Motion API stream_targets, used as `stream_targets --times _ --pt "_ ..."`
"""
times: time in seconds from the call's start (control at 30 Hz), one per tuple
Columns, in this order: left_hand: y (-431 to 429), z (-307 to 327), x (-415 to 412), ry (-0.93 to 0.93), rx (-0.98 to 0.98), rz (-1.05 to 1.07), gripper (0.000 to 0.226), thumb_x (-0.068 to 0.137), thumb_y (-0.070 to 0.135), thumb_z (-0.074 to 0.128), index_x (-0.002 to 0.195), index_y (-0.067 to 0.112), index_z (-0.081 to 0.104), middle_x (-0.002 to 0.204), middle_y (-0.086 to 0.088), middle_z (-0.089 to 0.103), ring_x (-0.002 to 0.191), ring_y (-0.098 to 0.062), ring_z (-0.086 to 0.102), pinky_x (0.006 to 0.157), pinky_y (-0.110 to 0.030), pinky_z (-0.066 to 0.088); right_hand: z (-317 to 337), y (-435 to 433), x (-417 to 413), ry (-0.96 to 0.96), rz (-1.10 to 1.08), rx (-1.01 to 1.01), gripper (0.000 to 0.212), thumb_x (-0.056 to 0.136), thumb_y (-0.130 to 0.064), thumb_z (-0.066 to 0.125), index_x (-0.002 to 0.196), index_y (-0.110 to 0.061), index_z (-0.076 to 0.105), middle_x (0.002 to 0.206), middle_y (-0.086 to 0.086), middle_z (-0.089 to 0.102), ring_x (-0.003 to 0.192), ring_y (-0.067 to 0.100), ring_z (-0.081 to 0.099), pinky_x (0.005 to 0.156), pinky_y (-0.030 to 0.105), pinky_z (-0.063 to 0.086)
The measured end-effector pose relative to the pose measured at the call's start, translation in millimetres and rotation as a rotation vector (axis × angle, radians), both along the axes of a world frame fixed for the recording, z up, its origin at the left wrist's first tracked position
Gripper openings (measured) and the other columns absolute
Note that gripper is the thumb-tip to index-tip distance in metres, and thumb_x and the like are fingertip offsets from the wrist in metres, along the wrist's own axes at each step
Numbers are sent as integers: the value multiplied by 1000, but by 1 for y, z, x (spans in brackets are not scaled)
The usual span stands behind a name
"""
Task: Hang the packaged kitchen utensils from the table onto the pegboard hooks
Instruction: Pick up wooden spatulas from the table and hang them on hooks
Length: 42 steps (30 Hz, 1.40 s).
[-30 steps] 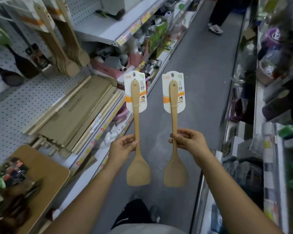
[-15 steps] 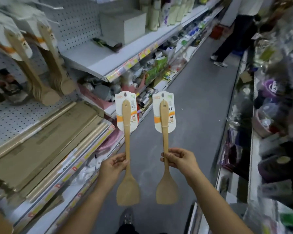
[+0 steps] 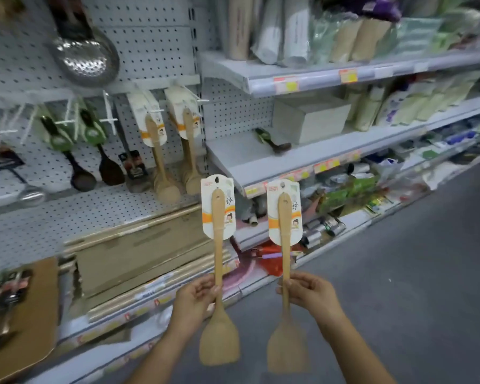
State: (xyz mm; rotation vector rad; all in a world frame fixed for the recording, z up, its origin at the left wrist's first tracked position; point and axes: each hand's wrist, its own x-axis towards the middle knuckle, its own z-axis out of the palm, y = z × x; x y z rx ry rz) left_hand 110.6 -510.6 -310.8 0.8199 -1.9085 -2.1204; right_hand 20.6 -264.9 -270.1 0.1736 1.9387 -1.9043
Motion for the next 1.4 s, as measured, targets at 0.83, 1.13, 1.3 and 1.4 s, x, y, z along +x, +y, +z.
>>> stream_targets --times 0.83,1.13,1.3,1.4 --pt "-130 9 -80 60 -5 410 24 83 -9 69 93 13 72 82 -6 77 76 -18 71 64 -20 58 35 -204 -199 90 345 -24 12 94 0 63 104 3 68 94 29 73 87 44 71 87 59 56" --pt "-156 -2 -110 30 -41 420 27 81 -11 69 97 11 73 85 -7 77 78 -20 71 70 -24 59 27 -230 -237 115 344 15 11 94 -6 65 102 0 71 90 24 75 87 46 72 87 64 52" --pt "-153 -5 -124 3 -59 471 24 81 -6 72 100 9 74 89 -7 77 85 -24 73 79 -36 60 27 -251 -264 101 367 -8 13 95 -3 63 103 4 70 90 31 71 77 36 70 70 43 59" --pt "-149 -4 -129 -8 -63 509 23 79 -7 74 97 8 75 87 -9 77 83 -25 73 80 -40 59 36 -273 -284 107 390 -27 12 96 -4 62 101 1 72 87 24 73 78 33 72 73 41 61"
